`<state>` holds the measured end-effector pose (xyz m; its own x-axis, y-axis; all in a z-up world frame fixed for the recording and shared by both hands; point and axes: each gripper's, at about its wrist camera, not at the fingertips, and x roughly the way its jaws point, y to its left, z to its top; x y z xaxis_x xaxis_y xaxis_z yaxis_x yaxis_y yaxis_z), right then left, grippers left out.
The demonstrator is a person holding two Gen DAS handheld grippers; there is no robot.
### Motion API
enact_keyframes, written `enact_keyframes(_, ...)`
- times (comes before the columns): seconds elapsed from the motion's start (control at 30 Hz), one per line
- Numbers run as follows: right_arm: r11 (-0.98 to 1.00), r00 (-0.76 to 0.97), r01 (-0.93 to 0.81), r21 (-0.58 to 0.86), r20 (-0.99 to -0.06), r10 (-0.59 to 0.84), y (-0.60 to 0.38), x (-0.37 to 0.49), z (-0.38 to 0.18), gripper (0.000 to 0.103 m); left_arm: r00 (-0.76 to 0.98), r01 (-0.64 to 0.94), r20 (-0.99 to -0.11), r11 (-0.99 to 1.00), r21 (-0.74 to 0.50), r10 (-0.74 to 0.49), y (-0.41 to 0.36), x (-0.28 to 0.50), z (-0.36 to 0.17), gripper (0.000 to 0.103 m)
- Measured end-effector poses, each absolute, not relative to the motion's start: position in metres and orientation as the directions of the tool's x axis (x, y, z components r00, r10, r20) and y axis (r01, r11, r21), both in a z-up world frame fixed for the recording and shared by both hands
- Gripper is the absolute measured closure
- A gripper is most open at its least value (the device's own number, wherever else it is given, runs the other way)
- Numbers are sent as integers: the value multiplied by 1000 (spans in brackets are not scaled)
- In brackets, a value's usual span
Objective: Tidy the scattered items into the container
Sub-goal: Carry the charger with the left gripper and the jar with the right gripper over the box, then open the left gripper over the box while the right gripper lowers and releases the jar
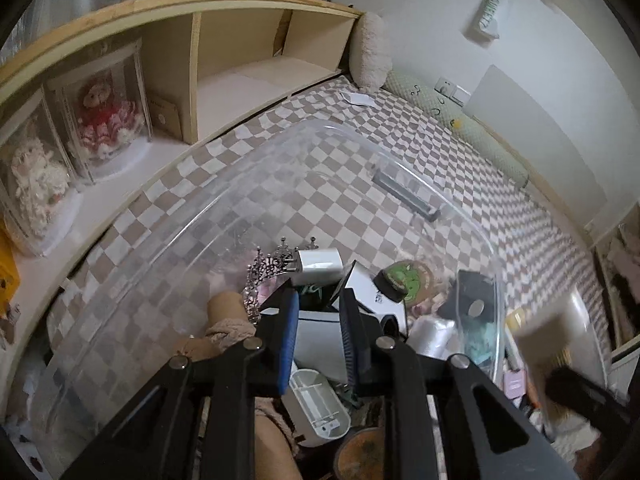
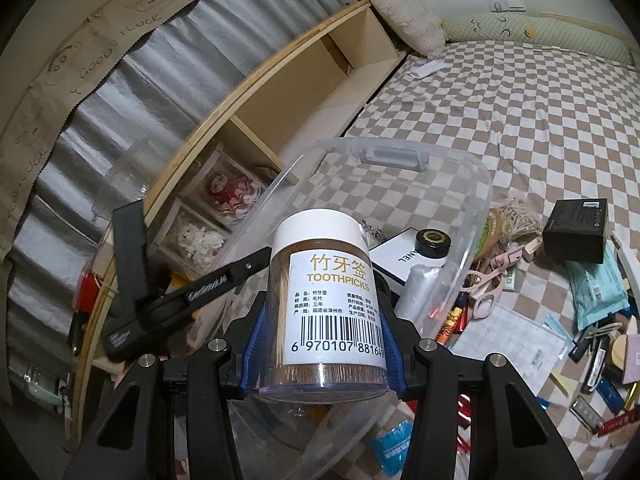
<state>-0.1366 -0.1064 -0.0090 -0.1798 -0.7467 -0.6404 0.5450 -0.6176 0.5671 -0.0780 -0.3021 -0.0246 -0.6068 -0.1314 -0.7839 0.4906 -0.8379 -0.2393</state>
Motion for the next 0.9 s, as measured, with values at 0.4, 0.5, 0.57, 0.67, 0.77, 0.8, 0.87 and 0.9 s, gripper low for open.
enact_keyframes(0.4,-621,-164,536,571,-651,-741,-138,-155,-23,53,-642,479,-732,-865,-151,-228,-289,-46,-11,38)
enact_keyframes(0.5,-623,-162,531,575,-653,-740,-144,-160,-27,53,-648,478,-721,-868,-135,-244,-286,-38,-10,32)
enact_keyframes(0.57,-624,-162,527,577,-653,-740,-148,-164,-30,53,-646,482,-718,-868,-120,-259,-285,-34,-10,32)
enact_keyframes(0.67,-628,-166,520,578,-653,-739,-151,-170,-34,53,-641,484,-715,-870,-93,-280,-282,-29,-11,31)
enact_keyframes(0.77,-628,-164,507,590,-650,-742,-154,-178,-38,53,-638,487,-706,-871,-59,-309,-278,-25,-10,25)
enact_keyframes(0.8,-631,-164,504,590,-651,-741,-156,-180,-40,53,-638,489,-700,-871,-48,-320,-277,-23,-10,22)
enact_keyframes(0.87,-637,-166,501,586,-657,-735,-159,-184,-44,53,-639,489,-696,-872,-37,-328,-275,-21,-10,22)
enact_keyframes(0.9,-639,-167,501,583,-660,-733,-161,-186,-46,53,-639,489,-694,-872,-32,-333,-275,-20,-10,22)
